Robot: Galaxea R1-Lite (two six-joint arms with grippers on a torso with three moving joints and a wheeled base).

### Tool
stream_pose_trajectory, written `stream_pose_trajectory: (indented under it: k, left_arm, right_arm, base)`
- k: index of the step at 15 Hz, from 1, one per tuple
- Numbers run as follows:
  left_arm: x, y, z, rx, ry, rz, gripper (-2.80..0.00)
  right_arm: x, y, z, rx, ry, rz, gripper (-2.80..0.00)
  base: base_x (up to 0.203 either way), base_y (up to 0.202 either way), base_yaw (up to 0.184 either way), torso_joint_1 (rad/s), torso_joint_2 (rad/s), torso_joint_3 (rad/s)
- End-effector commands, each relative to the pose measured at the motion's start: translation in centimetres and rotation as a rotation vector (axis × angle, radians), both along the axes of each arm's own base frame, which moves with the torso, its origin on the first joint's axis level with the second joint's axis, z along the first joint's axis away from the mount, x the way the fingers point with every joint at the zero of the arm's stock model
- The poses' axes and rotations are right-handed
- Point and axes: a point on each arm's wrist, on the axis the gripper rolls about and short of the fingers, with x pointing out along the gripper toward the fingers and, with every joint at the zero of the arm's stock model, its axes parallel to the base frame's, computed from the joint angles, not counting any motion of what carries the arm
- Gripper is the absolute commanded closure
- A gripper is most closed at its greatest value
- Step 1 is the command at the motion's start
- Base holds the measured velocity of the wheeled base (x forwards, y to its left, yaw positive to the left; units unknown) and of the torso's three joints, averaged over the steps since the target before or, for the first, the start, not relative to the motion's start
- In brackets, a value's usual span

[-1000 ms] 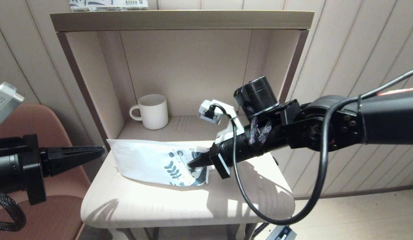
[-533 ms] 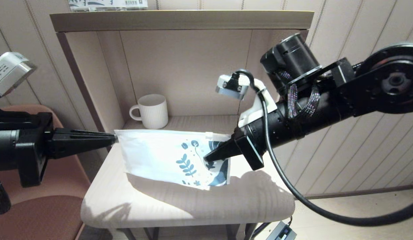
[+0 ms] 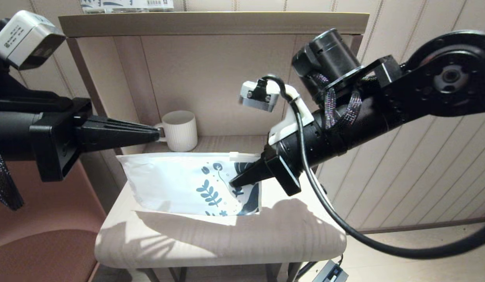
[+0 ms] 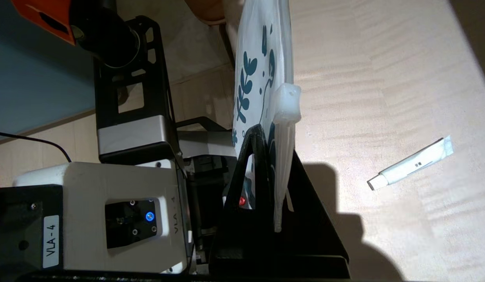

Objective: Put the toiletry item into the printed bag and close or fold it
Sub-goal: Open the storage bag

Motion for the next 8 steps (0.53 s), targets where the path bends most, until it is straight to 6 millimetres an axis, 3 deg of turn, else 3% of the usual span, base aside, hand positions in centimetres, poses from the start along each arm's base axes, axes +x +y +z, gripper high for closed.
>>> stream_pose_trajectory:
  k: [1, 4, 8]
  left_arm:
    - [1.7, -0.5, -0.4, 0.003, 0.019, -0.019, -2.80]
    - [3.5, -1.0, -1.6, 0.013, 0.035, -0.071, -2.80]
    - [2.9, -1.0, -2.3, -0.004, 0.050, -0.142, -2.80]
  right_arm:
    - [0.4, 0.9, -1.2, -0.024, 0.030, 0.017, 0.00]
    - [-0.7, 1.8, -0.5, -0.030, 0.032, 0.056, 0.00]
    - [-3.0, 3.6, 0.5, -0.033, 0.022, 0.132, 0.00]
  base:
    - [0.000, 0.000, 0.000, 0.000, 0.00, 0.000]
    - [0.000, 0.000, 0.000, 0.000, 0.00, 0.000]
    - [0.000, 0.000, 0.000, 0.000, 0.00, 0.000]
